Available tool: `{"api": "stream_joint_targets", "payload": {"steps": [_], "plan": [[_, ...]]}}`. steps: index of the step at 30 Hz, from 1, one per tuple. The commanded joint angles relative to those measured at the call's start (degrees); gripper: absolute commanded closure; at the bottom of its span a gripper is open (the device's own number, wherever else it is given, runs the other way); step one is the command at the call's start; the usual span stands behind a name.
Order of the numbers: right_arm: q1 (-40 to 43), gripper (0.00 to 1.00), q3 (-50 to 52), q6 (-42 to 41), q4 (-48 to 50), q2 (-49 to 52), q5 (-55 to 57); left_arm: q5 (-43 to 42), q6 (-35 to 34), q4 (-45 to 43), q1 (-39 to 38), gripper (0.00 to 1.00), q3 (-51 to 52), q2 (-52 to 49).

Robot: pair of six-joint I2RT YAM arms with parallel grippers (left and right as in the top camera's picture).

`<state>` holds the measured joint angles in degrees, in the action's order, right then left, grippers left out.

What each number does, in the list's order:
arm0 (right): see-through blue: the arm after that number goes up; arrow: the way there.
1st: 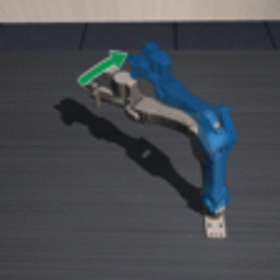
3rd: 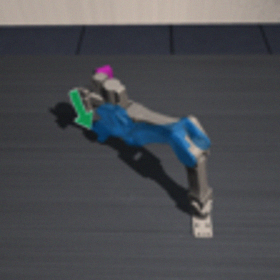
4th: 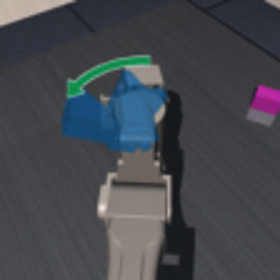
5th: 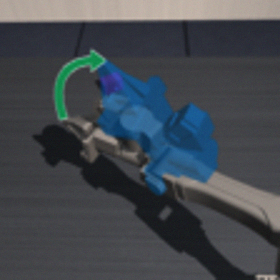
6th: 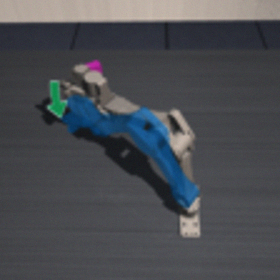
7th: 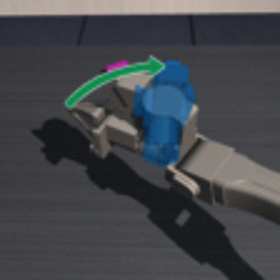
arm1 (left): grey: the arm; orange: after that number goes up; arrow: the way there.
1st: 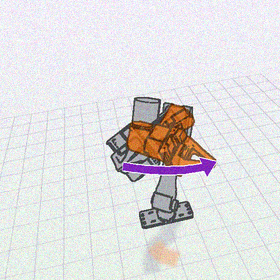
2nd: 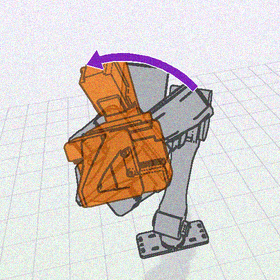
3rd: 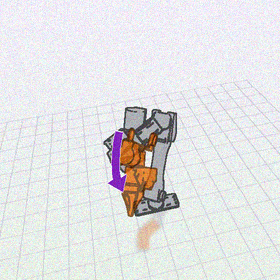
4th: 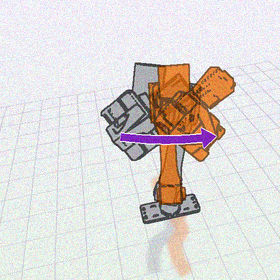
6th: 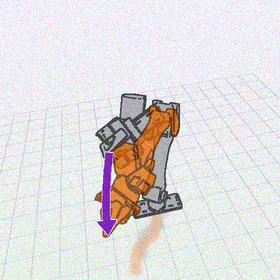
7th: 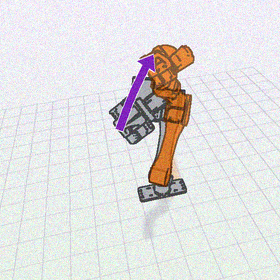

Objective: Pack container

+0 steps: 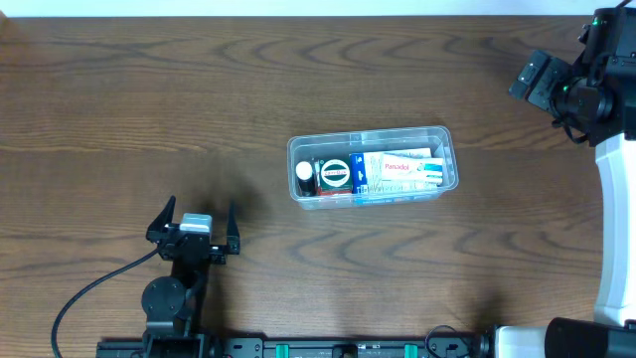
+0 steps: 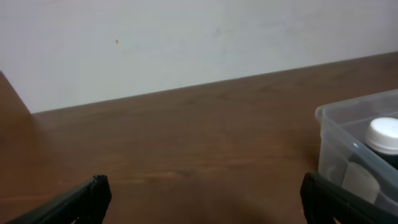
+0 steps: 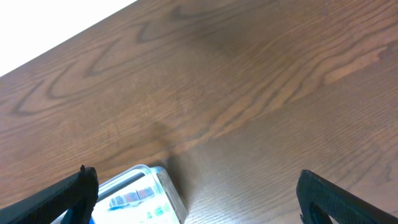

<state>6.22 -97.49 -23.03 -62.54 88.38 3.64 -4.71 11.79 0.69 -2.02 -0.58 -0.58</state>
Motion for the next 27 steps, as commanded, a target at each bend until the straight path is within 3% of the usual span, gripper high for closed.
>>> {"api": "stream_joint_targets", "payload": {"steps": [1,6,27], "plan": [[0.31,0.01,-0.63,-0.50,-0.09,-0.31,0.44,0.61,-0.17,3.17,0.20,0.02,0.37,0.48],[0.31,0.01,-0.63,-0.50,-0.09,-0.31,0.44,5.35,-2.93,3.58,0.24,0.02,0.35,0.48],[0.31,0.01,-0.63,-0.50,-0.09,-0.31,0.44,4.74,-3.48,3.50,0.24,0.02,0.35,0.35]]}}
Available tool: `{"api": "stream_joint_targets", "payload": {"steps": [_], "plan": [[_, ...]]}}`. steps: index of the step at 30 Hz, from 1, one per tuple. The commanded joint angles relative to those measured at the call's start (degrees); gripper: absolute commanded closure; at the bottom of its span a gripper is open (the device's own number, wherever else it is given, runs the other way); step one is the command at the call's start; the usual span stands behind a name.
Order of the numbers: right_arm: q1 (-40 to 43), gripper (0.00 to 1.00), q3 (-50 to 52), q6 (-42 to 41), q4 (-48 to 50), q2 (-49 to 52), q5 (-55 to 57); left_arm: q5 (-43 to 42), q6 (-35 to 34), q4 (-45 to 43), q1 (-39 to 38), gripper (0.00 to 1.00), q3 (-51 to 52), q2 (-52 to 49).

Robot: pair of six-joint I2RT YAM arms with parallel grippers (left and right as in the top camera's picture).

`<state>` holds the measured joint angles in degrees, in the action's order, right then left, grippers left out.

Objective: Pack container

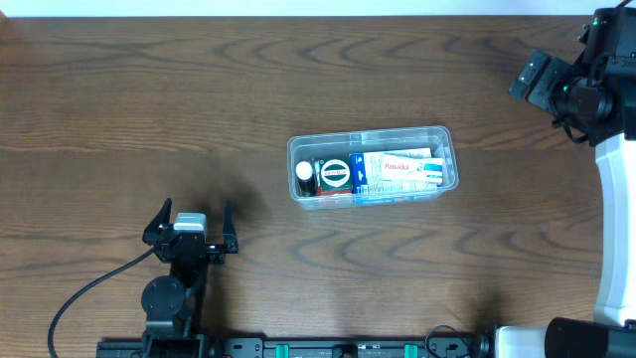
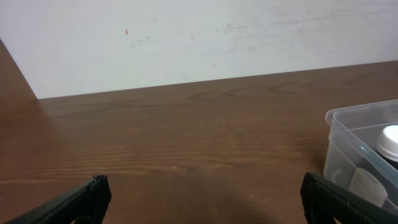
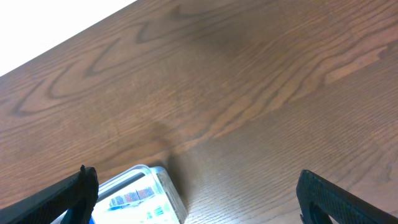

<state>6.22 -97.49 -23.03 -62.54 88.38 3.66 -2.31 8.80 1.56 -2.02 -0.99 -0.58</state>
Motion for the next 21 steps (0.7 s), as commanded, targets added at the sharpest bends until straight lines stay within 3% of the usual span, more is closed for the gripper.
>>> {"api": "stream_joint_targets", "payload": {"steps": [1,21], "plan": [[0.31,0.01,-0.63,-0.50,-0.09,-0.31,0.42,2.34,-0.48,2.62,0.24,0.02,0.76,0.35],[-0.11,0.01,-0.63,-0.09,-0.07,-0.96,3.58,2.34,-0.48,2.62,0.24,0.02,0.76,0.35]]}}
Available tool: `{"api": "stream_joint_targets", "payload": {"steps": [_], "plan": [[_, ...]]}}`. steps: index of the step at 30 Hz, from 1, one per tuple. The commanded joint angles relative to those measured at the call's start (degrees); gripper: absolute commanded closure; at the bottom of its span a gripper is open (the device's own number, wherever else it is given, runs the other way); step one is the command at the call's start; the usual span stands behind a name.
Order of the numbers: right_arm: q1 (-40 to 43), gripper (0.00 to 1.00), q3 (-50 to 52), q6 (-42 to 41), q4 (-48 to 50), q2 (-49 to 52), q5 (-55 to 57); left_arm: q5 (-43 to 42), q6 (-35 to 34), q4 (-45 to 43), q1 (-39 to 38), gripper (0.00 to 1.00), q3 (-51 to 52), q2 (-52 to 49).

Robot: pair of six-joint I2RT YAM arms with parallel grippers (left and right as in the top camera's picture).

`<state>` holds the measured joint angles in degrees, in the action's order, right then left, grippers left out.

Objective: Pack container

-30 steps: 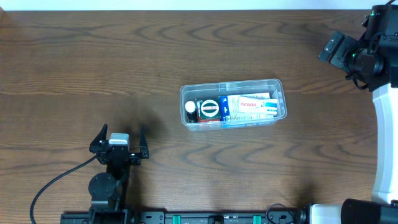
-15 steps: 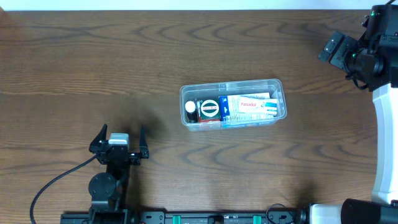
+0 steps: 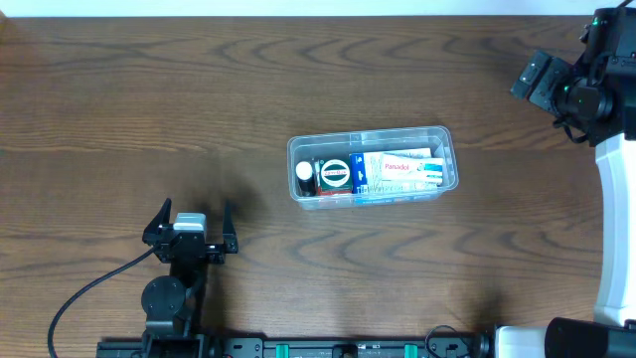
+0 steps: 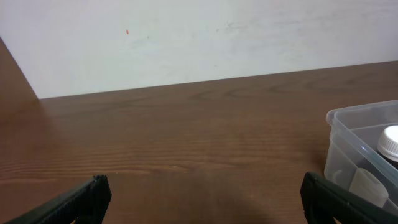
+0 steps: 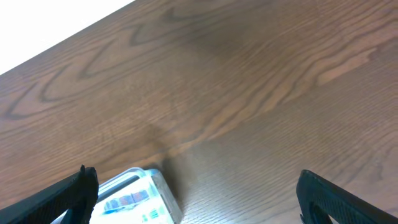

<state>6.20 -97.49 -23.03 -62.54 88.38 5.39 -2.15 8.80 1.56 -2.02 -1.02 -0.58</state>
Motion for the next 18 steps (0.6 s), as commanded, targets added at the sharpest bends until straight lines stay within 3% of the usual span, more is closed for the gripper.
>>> {"api": "stream_joint_targets", "payload": {"steps": [1,11,18], "plan": [[-0.35,0.01,-0.63,-0.07,-0.13,-1.53,1.92,2.16,-0.48,2.62,0.24,0.02,0.79,0.35],[-6.38,0.01,2.03,-0.04,0.59,-14.95,7.48,2.16,-0.48,2.62,0.24,0.02,0.79,0.35],[-9.27,0.01,23.39,-0.07,16.98,-34.12,4.59,2.19,-0.48,2.62,0.24,0.02,0.79,0.35]]}}
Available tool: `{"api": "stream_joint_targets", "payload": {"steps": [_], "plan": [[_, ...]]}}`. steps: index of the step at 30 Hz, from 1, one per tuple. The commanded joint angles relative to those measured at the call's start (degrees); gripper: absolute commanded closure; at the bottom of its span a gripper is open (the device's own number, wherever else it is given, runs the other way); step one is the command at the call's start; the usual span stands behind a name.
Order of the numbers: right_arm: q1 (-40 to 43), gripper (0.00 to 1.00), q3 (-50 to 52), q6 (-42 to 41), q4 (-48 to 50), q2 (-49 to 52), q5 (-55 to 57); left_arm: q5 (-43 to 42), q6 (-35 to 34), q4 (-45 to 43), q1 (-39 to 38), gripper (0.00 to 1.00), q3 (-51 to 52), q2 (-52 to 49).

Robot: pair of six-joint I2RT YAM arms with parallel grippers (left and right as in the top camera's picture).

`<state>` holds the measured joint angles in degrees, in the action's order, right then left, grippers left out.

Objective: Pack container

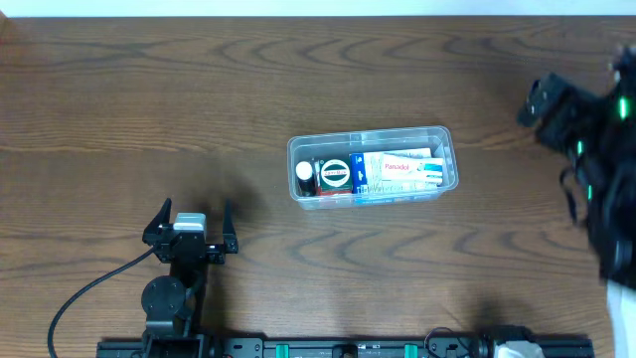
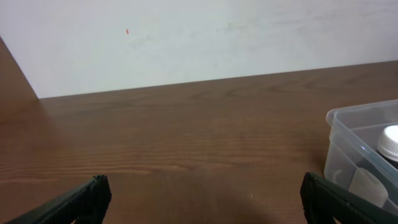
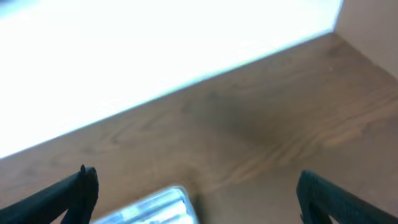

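A clear plastic container [image 1: 373,166] stands in the middle of the table. It holds a white-capped bottle [image 1: 304,171], a round dark tin [image 1: 335,174] and white and blue boxes [image 1: 401,169]. My left gripper [image 1: 190,231] rests open at the near left, well apart from the container. In the left wrist view its jaws stand wide with bare table between them, and the container [image 2: 364,155] shows at the right edge. My right gripper [image 1: 542,97] is blurred at the far right; its wrist view shows open jaws and a container corner [image 3: 163,203] below.
The dark wooden table [image 1: 149,109] runs to a white wall at the back. A black cable [image 1: 84,293] trails from the left arm toward the near edge. The right arm [image 1: 606,189] fills the right edge of the overhead view.
The right arm has moved: it is blurred in the overhead view and now reaches lower along the right edge. Its wrist view has tilted up, showing more of the bright wall. The left arm is still.
The container stood packed in the middle at every moment. The left gripper lay open at the near left, then slightly nearer the front edge, and has stayed there. The right gripper held still and open at the far right until its shift now.
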<state>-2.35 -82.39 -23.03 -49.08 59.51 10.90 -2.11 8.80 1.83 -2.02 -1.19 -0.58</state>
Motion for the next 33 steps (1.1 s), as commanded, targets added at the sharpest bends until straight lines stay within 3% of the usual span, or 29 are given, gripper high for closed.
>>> {"api": "stream_joint_targets", "payload": {"steps": [1,9,16,25,33], "plan": [[-0.72,0.01,12.55,-0.07,6.78,-8.50,-2.29,2.14,-0.48,2.36,0.24,0.02,0.96,0.35],[-0.72,0.01,41.68,0.92,25.73,-29.77,-12.68,2.14,-0.48,2.36,0.24,0.02,0.96,0.35],[-0.72,0.01,59.30,4.26,35.80,-41.75,-17.62,2.14,-0.48,2.36,0.24,0.02,0.96,0.35],[-0.72,0.01,73.29,4.20,40.54,-54.53,-17.59,2.14,-0.48,2.36,0.24,0.02,0.96,0.35],[-0.72,0.01,78.44,4.20,41.48,-57.90,-16.70,2.14,-0.48,2.36,0.24,0.02,0.96,0.35]]}}
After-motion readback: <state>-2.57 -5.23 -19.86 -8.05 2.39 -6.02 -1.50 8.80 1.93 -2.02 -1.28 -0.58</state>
